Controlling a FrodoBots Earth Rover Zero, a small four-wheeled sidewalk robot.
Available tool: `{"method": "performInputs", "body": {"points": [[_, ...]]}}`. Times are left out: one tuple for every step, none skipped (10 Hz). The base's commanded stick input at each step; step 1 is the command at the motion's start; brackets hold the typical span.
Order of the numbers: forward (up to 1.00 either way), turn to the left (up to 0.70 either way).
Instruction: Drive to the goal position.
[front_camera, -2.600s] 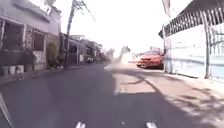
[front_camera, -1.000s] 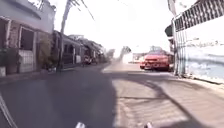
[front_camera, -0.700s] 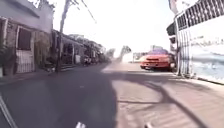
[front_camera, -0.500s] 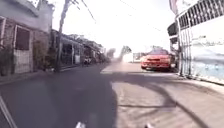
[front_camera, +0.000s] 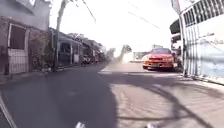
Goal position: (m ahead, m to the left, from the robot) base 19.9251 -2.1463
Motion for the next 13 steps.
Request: {"method": "performInputs", "body": {"points": [[0.7,0.0],[0.7,0.0],[0.7,0.0],[0.7,0.0],[0.7,0.0],[0.7,0.0],[0.7,0.0],[0.7,0.0],[0.7,0.0],[0.7,0.0],[0.7,0.0],[0.7,0.0],[0.7,0.0]]}}
